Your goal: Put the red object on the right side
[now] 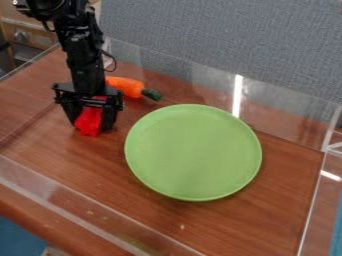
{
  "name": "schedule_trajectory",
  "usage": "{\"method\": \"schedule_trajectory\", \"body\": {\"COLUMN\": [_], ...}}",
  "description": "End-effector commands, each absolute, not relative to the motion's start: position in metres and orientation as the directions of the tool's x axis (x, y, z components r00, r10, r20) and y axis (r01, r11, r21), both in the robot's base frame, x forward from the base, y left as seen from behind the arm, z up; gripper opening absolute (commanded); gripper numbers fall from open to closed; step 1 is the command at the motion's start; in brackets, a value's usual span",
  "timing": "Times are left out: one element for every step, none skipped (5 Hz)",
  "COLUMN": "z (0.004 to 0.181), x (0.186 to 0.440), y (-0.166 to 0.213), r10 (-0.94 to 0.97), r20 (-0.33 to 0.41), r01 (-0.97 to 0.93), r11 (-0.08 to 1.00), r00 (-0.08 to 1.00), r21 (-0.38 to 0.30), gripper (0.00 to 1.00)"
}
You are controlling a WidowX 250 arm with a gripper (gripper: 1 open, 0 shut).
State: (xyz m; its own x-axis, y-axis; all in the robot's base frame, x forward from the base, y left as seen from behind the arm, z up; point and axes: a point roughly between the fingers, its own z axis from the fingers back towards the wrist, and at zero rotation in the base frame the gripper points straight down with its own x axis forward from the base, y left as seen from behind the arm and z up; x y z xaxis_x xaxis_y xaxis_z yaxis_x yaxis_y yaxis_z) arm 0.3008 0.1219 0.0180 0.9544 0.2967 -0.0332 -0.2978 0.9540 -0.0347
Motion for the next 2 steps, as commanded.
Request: {"method": "schedule_trajectory", "body": {"z": [0.0247,0.0287], "x": [0.2969,0.2980], "y": [0.1212,0.1160], "r10": [0.344,0.365], "r20": [-0.044,-0.044], "r01": [-0.346,-0.367], "r11": [0.937,0.929], "r00": [0.938,0.930], "r21": [-0.041,-0.048], "gripper": [0.00,0.00]}}
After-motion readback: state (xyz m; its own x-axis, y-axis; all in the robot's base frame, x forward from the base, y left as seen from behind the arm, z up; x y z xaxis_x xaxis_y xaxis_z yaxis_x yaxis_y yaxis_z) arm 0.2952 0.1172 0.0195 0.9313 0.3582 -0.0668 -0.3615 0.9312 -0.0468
